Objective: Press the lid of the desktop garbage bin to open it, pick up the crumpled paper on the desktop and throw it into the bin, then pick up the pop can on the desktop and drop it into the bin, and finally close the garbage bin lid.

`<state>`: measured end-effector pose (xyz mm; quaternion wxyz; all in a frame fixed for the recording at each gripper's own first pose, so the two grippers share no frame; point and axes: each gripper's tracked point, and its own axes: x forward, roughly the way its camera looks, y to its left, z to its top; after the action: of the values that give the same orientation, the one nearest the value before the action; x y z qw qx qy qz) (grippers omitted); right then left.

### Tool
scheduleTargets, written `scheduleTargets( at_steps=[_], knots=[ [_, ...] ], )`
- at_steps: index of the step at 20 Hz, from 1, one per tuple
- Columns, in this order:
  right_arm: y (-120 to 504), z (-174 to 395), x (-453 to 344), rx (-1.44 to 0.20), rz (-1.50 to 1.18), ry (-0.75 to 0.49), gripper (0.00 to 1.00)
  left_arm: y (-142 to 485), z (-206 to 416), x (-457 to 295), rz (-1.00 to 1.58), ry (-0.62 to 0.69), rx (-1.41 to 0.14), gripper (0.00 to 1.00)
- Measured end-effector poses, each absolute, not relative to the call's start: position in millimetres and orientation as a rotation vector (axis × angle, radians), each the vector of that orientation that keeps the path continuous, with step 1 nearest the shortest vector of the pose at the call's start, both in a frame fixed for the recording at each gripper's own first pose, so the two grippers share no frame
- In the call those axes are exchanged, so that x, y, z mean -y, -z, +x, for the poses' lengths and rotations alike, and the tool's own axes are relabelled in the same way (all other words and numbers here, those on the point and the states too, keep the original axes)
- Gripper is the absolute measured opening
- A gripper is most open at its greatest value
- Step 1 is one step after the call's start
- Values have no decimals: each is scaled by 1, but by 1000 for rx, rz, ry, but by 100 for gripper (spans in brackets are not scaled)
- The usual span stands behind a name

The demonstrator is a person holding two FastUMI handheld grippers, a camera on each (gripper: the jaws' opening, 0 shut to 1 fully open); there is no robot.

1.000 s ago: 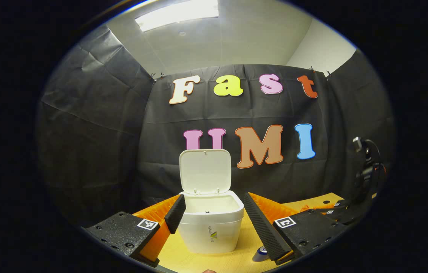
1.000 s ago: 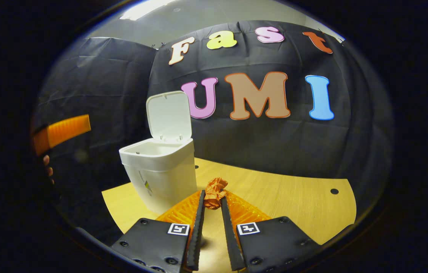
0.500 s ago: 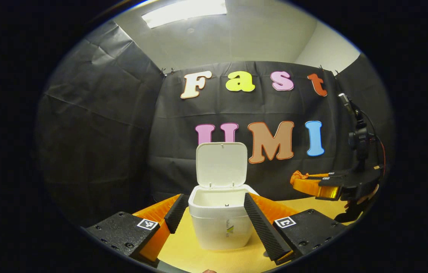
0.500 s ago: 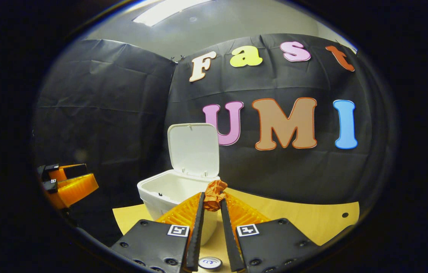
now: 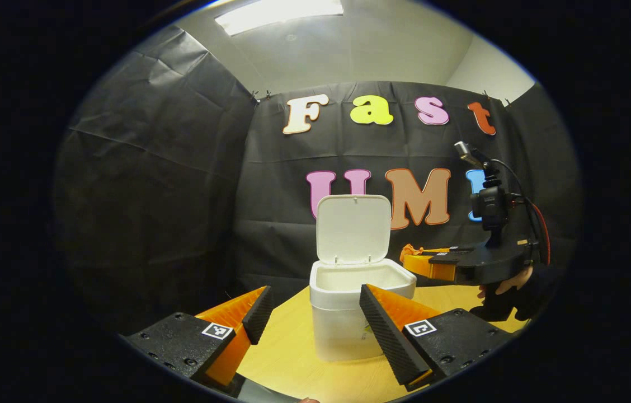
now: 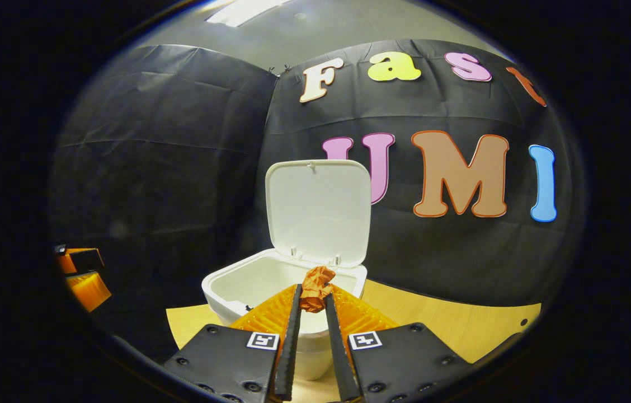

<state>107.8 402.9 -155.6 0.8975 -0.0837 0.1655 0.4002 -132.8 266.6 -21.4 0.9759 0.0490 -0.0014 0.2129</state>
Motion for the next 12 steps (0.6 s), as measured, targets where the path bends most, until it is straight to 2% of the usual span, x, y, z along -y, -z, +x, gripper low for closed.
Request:
scheduleTargets(
  at_steps=[1,4,5,8,12],
  knots=[
    [162,109,-409,-361,-182,-833,31,22,-134,-269,98,-431,0,99],
    [183,103,-414,-417,-195,-825,80,25,-133,-272,93,-428,-9,99],
    [181,102,-415,-403,-188,-825,96,24,-131,-272,93,-425,-9,95],
    [157,101,-406,-328,-167,-804,94,24,-124,-265,92,-402,-7,94],
    [116,101,-367,-226,-126,-742,98,23,-109,-247,84,-357,0,94]
  ],
)
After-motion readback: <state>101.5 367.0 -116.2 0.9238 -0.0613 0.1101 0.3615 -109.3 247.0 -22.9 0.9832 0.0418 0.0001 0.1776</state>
